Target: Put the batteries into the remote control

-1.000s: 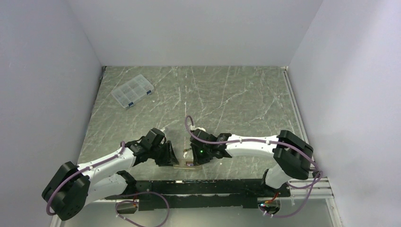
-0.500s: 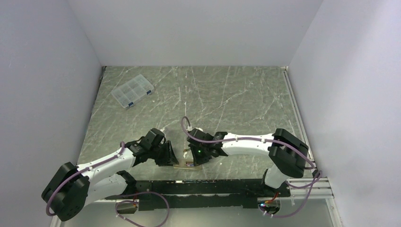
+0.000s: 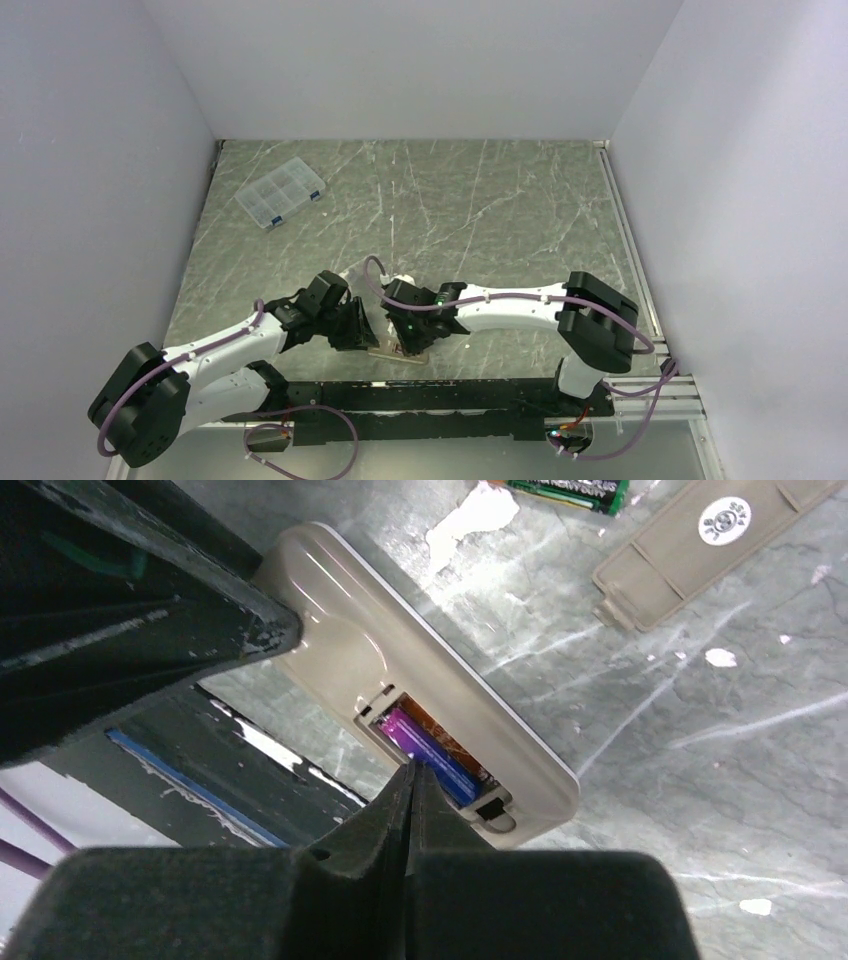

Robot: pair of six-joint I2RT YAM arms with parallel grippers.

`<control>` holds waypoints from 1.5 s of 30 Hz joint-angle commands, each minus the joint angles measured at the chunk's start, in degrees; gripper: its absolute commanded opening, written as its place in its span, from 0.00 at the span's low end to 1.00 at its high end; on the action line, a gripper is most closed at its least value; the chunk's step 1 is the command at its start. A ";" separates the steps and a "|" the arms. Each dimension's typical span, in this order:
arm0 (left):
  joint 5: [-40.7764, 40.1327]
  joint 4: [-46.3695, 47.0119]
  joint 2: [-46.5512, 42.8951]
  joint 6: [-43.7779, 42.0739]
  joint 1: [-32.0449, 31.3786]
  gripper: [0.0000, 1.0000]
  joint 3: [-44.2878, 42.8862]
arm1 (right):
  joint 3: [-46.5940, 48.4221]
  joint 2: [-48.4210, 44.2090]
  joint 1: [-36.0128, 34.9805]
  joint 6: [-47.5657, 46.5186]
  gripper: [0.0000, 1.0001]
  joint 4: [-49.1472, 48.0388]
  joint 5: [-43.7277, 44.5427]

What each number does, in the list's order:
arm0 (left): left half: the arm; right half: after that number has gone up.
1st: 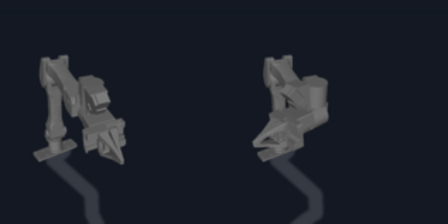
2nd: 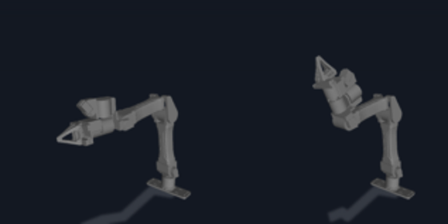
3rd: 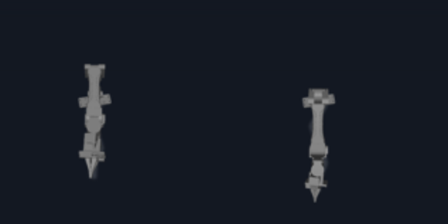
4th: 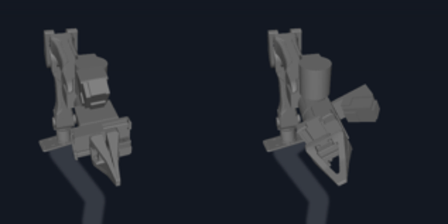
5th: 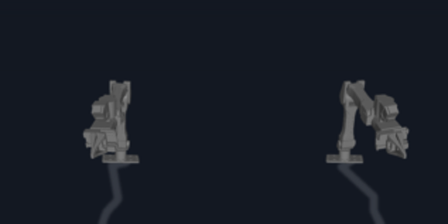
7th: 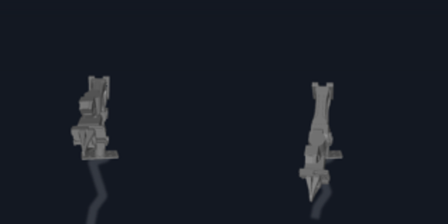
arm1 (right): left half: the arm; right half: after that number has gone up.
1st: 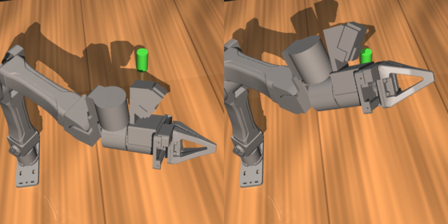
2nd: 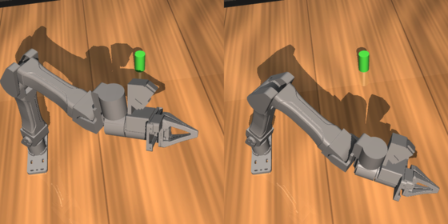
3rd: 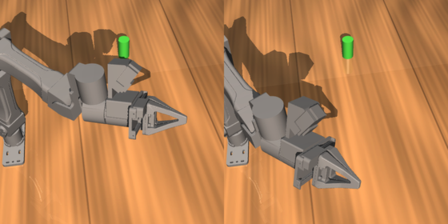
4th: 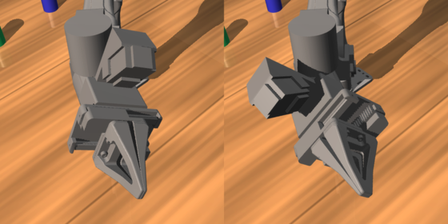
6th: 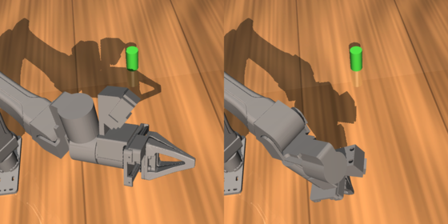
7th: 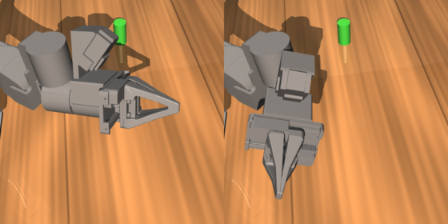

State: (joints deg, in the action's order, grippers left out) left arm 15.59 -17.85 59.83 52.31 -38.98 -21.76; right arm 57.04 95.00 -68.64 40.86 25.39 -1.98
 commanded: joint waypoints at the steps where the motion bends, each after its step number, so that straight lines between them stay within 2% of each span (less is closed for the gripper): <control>1: 0.04 0.42 -0.02 -0.02 -0.17 0.37 -0.58 | 2.76 -2.10 -0.97 -1.57 0.00 5.97 1.81; 3: -0.41 -0.60 -0.30 -0.46 -0.14 0.37 -1.12 | 3.51 -2.81 -0.97 -2.06 0.00 7.01 3.54; 12: -1.76 -4.81 -1.01 -2.29 -0.18 0.40 -3.63 | 2.09 -7.65 -0.70 -4.48 0.12 7.54 7.74; 19: -1.81 -9.48 -3.30 -2.45 -0.21 0.45 -5.55 | -2.49 -12.65 0.63 -7.22 0.25 4.92 8.09; 23: 1.35 -10.19 -4.21 -1.02 -0.24 0.48 -5.29 | -5.12 -14.22 2.32 -9.03 0.27 2.67 6.22; 33: 10.17 -10.66 -6.21 3.00 -0.22 0.57 -2.75 | -11.20 -14.75 7.97 -10.88 0.22 -4.06 -0.01; 41: 13.18 -3.00 -4.55 7.73 -0.23 0.59 2.05 | -12.49 -13.00 10.73 -11.48 0.01 -6.86 -0.44; 45: 13.18 3.52 -2.48 10.48 -0.25 0.58 4.23 | -12.48 -10.89 11.16 -11.90 0.00 -7.90 0.22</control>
State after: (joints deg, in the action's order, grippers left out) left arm 27.20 -22.61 56.01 59.29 -39.09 -19.05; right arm 44.62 82.39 -58.00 29.93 20.75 -2.00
